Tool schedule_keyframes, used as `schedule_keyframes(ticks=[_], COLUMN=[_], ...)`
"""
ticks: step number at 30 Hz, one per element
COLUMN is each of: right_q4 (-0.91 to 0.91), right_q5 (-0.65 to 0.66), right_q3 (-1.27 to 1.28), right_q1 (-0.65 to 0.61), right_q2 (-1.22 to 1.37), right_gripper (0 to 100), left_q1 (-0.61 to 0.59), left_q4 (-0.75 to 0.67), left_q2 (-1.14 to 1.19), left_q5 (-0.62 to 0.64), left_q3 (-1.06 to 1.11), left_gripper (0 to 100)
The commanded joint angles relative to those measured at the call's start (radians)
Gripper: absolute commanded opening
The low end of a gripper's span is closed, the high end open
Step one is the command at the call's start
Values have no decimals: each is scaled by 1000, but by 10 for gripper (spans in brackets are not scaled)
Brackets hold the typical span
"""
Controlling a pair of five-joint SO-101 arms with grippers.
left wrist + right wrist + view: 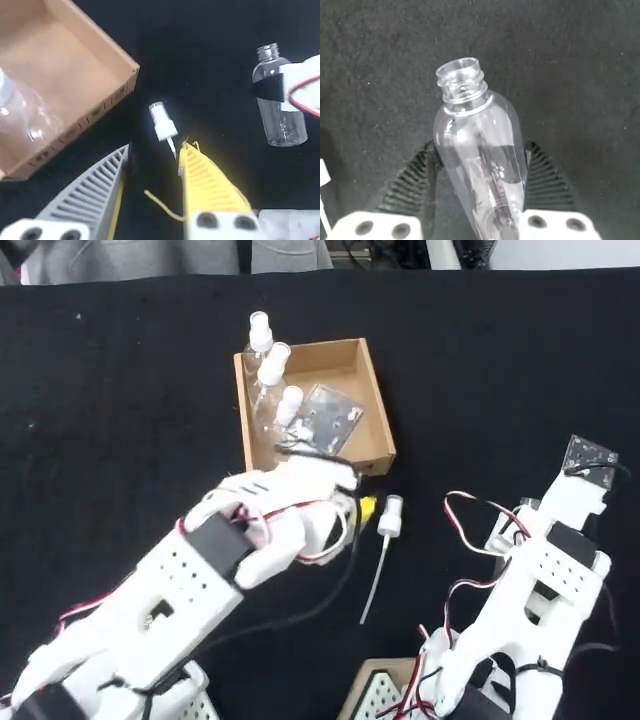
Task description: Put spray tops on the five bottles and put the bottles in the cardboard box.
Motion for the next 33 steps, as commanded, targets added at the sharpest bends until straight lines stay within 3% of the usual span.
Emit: schedule_keyframes(ticks=[1, 8, 13, 33], right_q4=[-23, -23, -23, -23], right_q5=[-6, -6, -6, -6], right_q3=[-7, -7, -5, -5], right_q1=[26, 26, 26, 18], right_q2=[-33, -33, -33, -28], right_gripper=[124, 124, 124, 124], left_q1=[12, 12, 12, 51], left_q4=[-25, -28, -115, -316], left_q2=[54, 201, 327, 598], left_q5=[72, 173, 227, 232], left_q3=[-91, -165, -174, -180], left_gripper=[152, 153, 153, 153])
